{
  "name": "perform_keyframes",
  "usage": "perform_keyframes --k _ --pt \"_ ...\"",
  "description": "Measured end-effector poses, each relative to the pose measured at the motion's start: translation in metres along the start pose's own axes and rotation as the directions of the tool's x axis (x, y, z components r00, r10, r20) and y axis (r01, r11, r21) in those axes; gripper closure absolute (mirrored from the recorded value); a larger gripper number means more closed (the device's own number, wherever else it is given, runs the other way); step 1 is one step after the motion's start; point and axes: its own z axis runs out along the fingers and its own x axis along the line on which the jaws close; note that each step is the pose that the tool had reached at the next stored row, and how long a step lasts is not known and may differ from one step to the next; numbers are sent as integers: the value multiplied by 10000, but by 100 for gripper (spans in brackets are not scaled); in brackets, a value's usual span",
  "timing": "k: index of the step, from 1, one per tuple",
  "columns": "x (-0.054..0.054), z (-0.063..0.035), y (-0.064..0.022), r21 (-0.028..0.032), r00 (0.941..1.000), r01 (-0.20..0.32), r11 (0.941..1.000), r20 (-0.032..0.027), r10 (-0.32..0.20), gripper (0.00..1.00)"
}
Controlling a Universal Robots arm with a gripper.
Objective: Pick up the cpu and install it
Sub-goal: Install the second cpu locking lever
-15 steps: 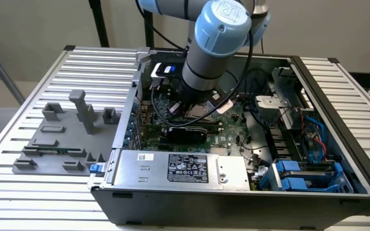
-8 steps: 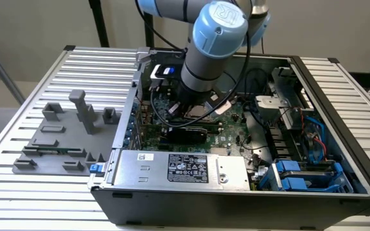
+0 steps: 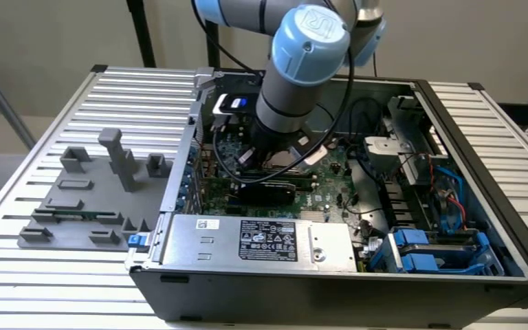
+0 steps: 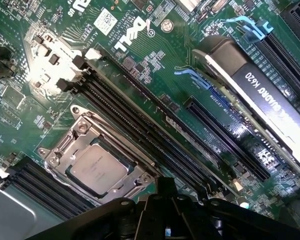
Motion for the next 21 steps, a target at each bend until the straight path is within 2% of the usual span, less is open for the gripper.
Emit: perform_keyframes --k 2,7,13,15,21 --pt "-6 6 -3 8 10000 10 10000 -26 -10 89" --pt "-20 35 -4 69 9998 97 9999 -200 -95 89" --pt "-32 63 -2 108 9993 179 9998 -319 -175 89" --pt "-34 68 -1 112 9993 197 9997 -331 -193 89" --pt "-39 80 0 114 9992 230 9997 -320 -226 89"
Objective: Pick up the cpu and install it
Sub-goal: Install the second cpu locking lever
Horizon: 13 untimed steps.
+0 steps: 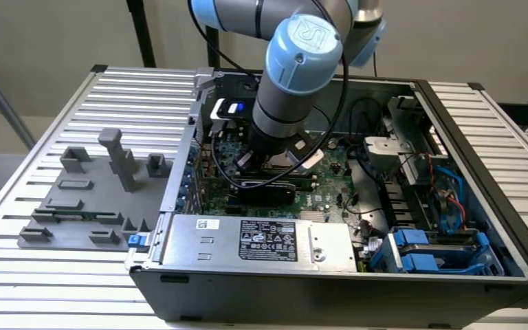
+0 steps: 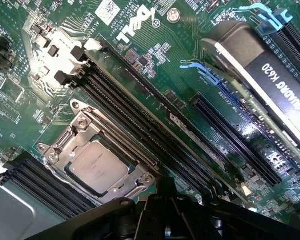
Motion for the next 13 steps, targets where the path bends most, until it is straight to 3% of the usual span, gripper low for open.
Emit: perform_keyframes --k 4,9,13 --pt "0 -1 -1 -6 10000 30 10000 21 -30 89" --pt "0 -10 -4 -81 9999 79 9999 117 -78 89" --pt "0 -11 -4 -86 9998 112 9999 136 -110 89"
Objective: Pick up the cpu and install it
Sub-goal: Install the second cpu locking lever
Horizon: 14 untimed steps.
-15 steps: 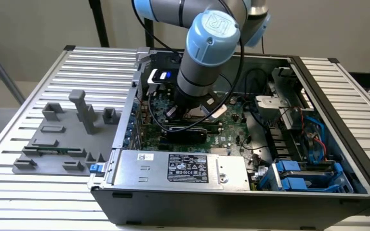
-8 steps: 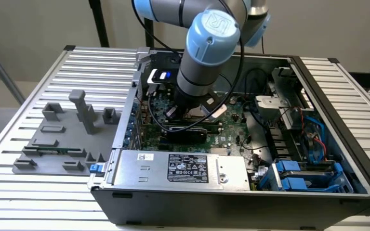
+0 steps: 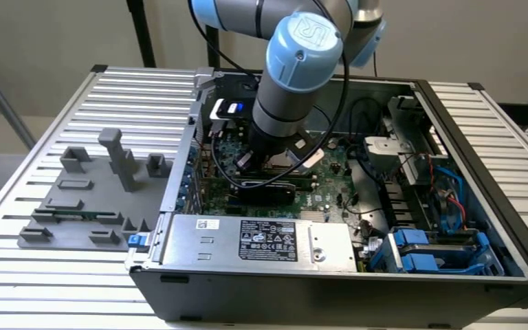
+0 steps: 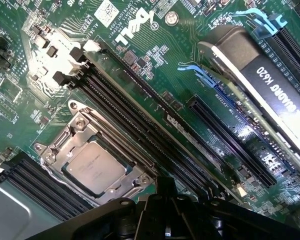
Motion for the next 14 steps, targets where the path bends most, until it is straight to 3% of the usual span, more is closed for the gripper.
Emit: perform_keyframes --k 14 --pt "-8 15 -24 -16 10000 88 10000 -1 -88 89"
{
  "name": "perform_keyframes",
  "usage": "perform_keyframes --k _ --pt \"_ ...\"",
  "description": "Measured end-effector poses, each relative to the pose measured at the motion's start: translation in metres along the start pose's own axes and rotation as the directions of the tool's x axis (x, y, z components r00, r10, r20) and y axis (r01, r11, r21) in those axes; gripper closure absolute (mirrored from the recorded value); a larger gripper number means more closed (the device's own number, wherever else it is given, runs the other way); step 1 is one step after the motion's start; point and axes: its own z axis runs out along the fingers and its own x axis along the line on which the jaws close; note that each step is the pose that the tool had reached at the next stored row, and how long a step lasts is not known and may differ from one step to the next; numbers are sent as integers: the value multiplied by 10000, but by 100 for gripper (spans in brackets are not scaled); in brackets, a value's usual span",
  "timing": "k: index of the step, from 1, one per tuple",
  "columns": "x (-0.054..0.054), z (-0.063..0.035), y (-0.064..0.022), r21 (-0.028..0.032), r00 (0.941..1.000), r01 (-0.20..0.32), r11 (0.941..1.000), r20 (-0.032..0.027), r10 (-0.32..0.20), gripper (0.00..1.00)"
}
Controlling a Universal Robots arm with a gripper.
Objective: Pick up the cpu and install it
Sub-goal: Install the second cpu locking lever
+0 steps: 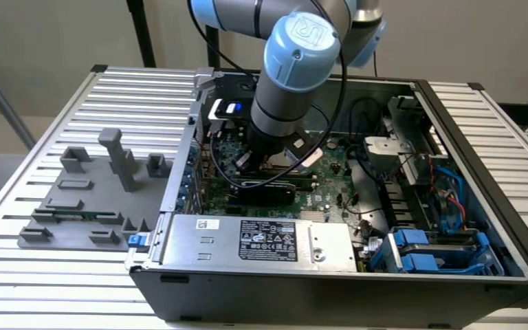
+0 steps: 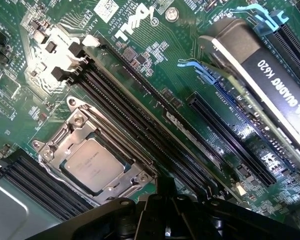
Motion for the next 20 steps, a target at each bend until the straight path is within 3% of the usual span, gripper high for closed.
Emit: perform_keyframes --k 5,12,20 --pt "7 -14 -9 5 10000 15 10000 -10 -15 89" --pt "31 -216 -74 4 10000 26 10000 1 -26 89" --pt "32 -222 -76 4 10000 26 10000 2 -26 89"
